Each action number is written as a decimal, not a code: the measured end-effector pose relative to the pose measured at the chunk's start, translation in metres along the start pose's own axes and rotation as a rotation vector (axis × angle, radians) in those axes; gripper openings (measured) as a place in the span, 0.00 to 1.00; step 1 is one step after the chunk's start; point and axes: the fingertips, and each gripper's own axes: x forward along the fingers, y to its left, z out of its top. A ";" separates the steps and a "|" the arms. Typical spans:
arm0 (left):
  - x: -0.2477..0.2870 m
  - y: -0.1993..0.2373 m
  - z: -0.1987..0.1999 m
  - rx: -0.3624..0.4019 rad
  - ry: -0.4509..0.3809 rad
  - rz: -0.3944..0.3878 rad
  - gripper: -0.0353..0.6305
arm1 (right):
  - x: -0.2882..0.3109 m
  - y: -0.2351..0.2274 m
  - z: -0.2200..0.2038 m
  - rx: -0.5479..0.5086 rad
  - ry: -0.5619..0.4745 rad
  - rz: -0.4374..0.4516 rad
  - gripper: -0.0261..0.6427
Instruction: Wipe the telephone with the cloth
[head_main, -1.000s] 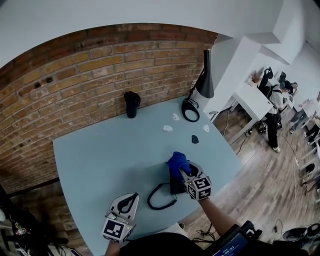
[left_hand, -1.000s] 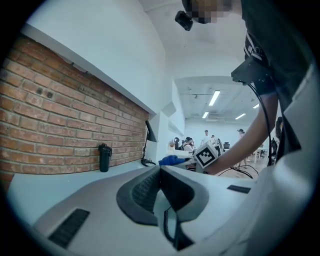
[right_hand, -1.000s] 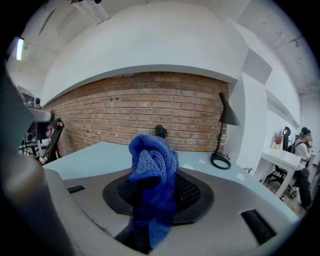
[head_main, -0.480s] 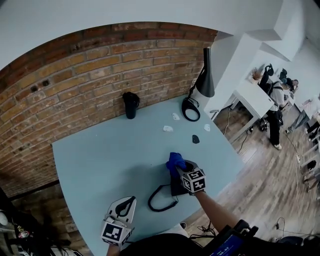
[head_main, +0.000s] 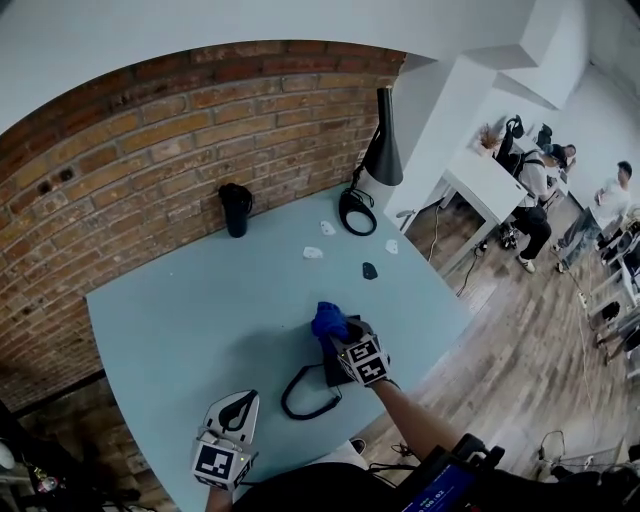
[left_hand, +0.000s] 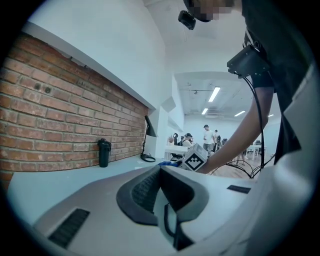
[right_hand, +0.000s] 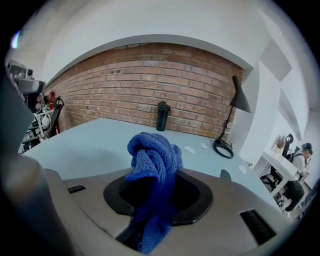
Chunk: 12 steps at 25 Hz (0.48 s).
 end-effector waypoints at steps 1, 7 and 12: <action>0.000 -0.001 -0.001 0.004 0.000 -0.005 0.08 | 0.000 0.001 -0.001 0.008 0.004 0.003 0.25; -0.001 -0.006 -0.007 0.013 0.006 -0.029 0.07 | -0.007 0.008 -0.013 0.029 0.033 0.013 0.25; 0.000 -0.007 -0.004 0.022 -0.013 -0.042 0.08 | -0.010 0.013 -0.020 0.029 0.070 -0.002 0.25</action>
